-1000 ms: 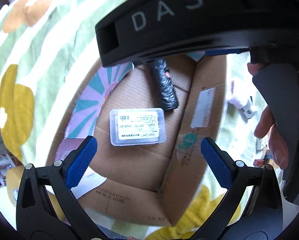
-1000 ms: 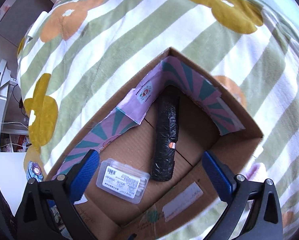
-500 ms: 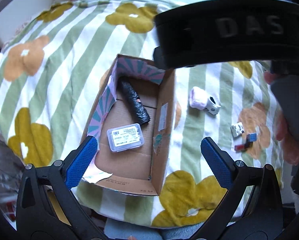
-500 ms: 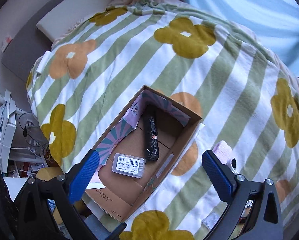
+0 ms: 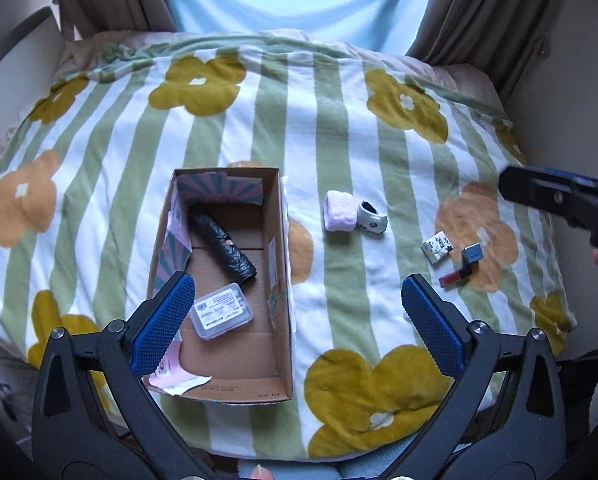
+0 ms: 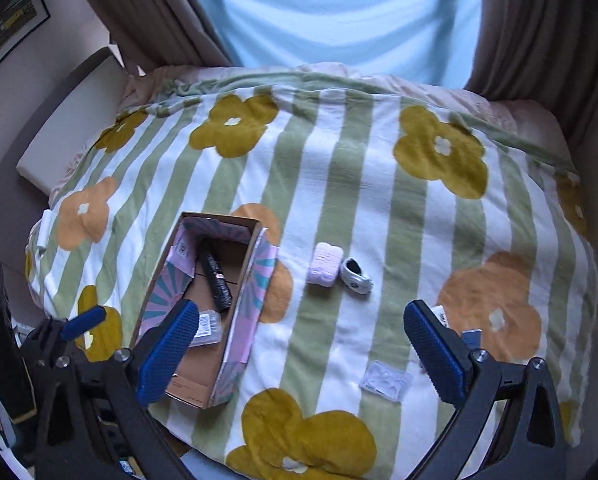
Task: Organize objects
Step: 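Move both tools back toward the remaining items on the bed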
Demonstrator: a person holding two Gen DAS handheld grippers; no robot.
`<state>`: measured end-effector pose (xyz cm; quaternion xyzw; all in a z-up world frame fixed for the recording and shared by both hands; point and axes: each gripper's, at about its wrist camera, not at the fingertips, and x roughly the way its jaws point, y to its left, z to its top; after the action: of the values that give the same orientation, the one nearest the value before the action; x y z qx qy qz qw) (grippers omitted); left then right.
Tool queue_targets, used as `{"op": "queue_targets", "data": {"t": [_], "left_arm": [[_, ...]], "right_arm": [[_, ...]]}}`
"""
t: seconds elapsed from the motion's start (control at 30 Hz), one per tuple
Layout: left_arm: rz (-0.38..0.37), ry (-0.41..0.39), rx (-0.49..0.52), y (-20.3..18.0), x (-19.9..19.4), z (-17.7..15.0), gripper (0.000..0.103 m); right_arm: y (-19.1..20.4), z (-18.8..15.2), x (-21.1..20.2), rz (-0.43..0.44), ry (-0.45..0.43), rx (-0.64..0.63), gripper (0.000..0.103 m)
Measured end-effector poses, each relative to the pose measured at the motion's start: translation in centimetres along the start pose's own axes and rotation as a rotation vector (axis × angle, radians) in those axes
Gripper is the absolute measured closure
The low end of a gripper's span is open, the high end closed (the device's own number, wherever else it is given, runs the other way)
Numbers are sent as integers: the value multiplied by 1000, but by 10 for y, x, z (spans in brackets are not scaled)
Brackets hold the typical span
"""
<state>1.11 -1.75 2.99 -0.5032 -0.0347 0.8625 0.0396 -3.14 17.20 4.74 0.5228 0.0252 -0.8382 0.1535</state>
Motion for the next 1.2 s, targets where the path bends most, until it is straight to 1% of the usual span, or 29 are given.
{"op": "queue_targets", "data": {"t": [0.07,0.2,0.33,0.53,0.73,0.9,1.0,1.07,1.2], "left_arm": [[-9,-20,17,-7,-1,4,0],[-29,-37,60,-21,0,7,0],[-46,-42,103,-37,6,9,0],[-55,-29,161,-57,17,18,0],[-46,19,216,-70,37,24,0],[-28,64,280,-80,66,29,0],[-16,109,323,-87,96,29,0],[-25,135,334,-92,119,27,0],[-22,164,357,-105,161,21,0]], "right_arm": [[-19,-17,-7,-32,-16,42,1],[-52,-50,-14,-55,-27,131,1],[-71,-75,-22,-96,-42,180,1],[-90,-87,-27,-101,-52,252,1],[-96,-89,-21,-103,-44,278,1],[-99,-96,0,-98,-4,313,1],[-101,-104,21,-90,30,334,1],[-102,-109,38,-102,55,331,1],[-106,-123,70,-107,94,345,1]]}}
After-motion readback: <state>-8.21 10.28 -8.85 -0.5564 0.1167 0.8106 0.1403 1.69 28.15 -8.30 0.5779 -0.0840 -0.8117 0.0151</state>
